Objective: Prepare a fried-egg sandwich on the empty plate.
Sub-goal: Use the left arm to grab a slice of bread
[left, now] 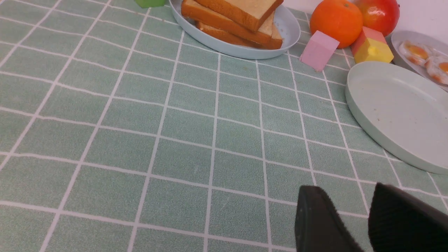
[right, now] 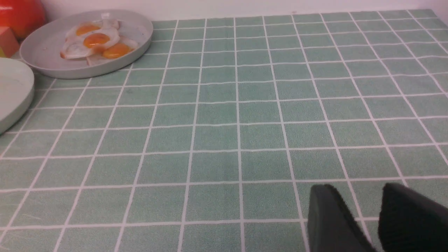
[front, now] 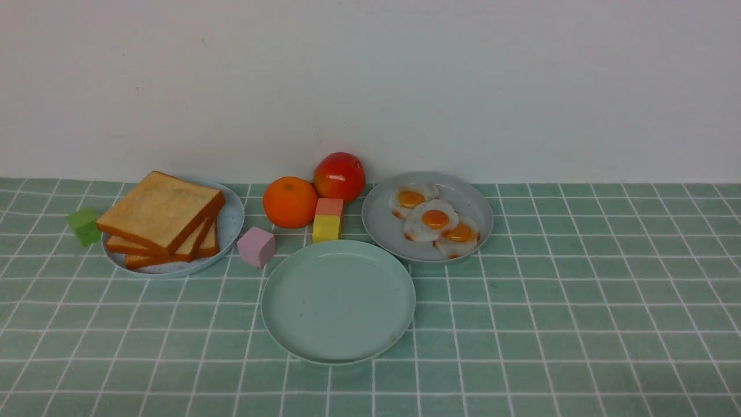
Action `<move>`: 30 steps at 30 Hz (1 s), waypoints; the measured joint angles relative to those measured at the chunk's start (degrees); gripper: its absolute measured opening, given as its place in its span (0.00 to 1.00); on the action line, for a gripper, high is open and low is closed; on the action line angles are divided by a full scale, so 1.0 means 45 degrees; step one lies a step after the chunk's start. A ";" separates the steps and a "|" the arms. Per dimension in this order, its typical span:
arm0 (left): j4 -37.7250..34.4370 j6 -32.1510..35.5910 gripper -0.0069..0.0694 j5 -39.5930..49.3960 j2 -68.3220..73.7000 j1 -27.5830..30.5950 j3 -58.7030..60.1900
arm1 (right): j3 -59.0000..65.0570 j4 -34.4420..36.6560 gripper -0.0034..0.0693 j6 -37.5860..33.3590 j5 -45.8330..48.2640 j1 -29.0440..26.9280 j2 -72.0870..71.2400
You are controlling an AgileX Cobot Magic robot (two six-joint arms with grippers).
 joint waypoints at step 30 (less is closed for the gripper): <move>-0.0034 -0.0028 0.40 -0.0248 0.0000 0.0000 0.0000 | 0.0000 0.0000 0.38 0.0000 0.0000 0.0000 0.0000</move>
